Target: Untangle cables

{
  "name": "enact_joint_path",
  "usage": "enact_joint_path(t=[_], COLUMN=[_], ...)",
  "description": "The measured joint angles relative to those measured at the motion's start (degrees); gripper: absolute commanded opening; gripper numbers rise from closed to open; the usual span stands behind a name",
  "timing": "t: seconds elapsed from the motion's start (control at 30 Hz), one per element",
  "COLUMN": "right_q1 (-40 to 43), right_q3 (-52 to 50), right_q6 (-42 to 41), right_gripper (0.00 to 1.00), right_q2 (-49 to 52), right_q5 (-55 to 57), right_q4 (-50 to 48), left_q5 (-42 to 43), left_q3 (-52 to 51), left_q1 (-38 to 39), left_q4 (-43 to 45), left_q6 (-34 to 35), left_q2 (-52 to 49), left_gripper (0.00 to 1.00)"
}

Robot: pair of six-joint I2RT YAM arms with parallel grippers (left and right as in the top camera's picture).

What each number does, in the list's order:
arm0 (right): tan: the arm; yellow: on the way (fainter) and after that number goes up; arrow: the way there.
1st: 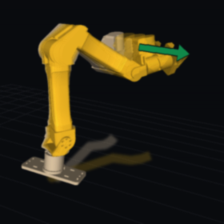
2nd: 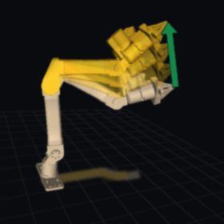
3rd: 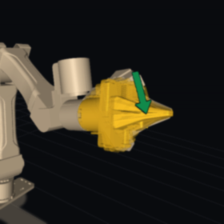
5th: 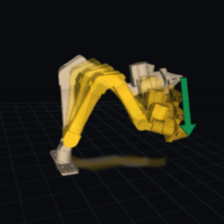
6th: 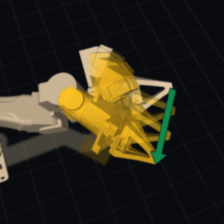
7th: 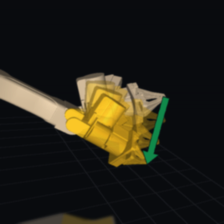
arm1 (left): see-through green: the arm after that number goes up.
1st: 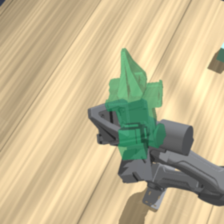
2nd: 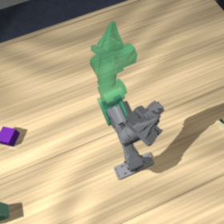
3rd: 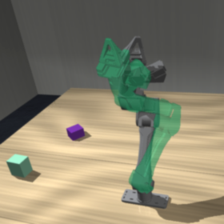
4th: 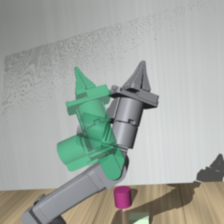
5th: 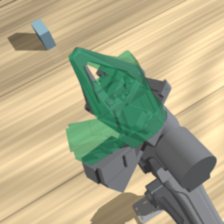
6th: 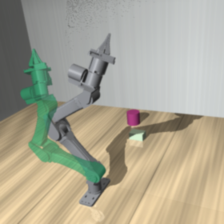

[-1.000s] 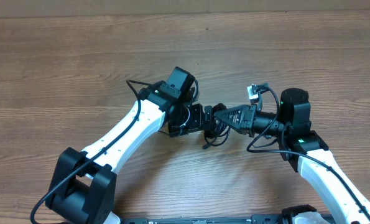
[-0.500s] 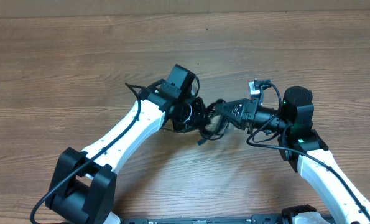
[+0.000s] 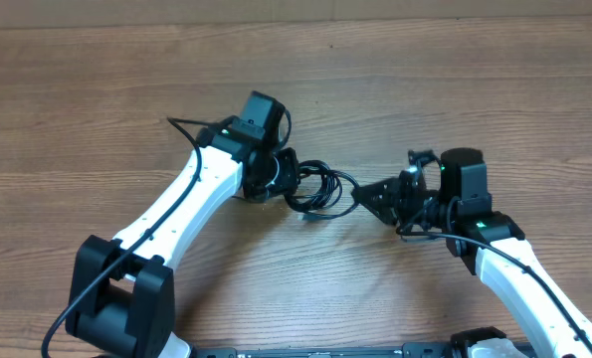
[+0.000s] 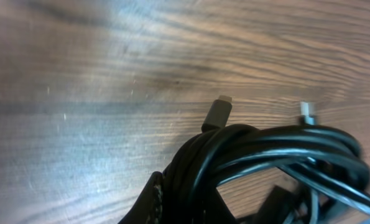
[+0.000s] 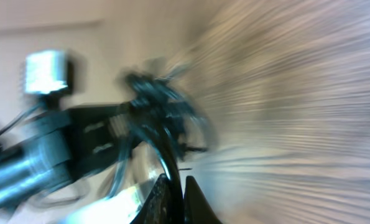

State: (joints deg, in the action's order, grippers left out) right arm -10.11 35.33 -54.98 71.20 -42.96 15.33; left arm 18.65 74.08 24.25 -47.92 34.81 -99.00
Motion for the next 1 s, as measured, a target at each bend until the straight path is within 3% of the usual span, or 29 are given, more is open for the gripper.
enact_joint_path(t=[0.37, 0.77, 0.93, 1.0], right_q1=[-0.4, -0.9, -0.9, -0.9], right_q3=[0.3, 1.1, 1.1, 1.1], right_q6=[2.7, 3.3, 3.6, 3.7], right_gripper=[0.04, 0.15, 0.30, 0.47], right_q2=[-0.8, -1.2, -1.3, -1.3], right_q5=[14.0, 17.7, 19.1, 19.7], right_q4=[11.2, 12.1, 12.2, 12.3], left_q5=[11.3, 13.6, 13.7, 13.7], left_q3=[0.2, 0.2, 0.2, 0.2], left_q1=[0.2, 0.2, 0.2, 0.2], left_q4=[-1.0, -2.1, -2.0, -1.8], left_q6=[-15.3, -23.6, -24.6, -24.7], left_q2=[1.9, 7.3, 7.5, 7.5], left_gripper=[0.04, 0.04, 0.04, 0.04])
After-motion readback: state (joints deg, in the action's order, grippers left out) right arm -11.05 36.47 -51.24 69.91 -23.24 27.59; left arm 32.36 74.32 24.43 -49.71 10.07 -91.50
